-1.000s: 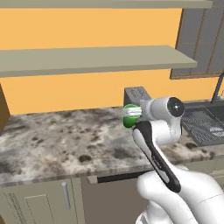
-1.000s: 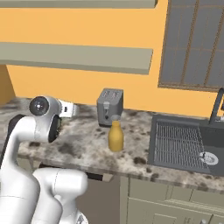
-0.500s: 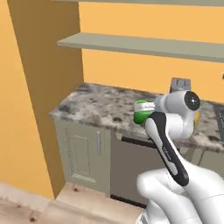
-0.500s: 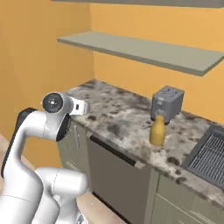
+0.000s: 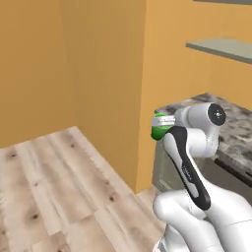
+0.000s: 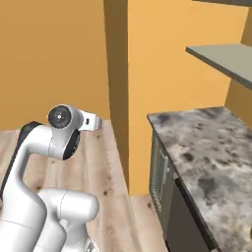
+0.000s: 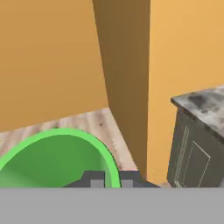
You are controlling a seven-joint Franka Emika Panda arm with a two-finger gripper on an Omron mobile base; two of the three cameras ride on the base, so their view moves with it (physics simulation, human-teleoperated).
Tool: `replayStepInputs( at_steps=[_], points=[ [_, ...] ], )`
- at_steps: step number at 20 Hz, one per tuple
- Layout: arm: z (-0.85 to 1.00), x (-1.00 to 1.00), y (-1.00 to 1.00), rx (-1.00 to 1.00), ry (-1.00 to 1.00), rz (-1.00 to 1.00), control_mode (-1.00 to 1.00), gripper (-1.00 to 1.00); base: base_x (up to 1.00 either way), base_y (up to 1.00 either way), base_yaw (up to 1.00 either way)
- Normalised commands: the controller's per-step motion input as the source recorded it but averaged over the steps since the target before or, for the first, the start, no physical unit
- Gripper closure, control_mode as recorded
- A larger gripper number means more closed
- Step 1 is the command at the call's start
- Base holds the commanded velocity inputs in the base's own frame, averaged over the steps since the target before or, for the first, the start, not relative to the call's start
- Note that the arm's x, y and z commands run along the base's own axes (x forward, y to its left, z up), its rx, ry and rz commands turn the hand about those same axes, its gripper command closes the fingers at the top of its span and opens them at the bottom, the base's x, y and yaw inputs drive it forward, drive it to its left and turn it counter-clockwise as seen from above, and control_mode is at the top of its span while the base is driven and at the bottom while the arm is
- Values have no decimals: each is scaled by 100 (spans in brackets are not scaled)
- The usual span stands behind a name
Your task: Place the pitcher and cup on the dining counter for serving.
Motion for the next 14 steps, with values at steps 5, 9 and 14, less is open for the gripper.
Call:
replayStepInputs(
  at_steps=[5, 9, 14],
  points=[
    [0, 0, 0, 0, 0, 0, 100, 100, -15, 0, 100],
    [0, 0, 0, 0, 0, 0, 100, 100, -18, 2, 100],
    [0, 0, 0, 0, 0, 0, 100, 100, -14, 22, 100]
  ],
)
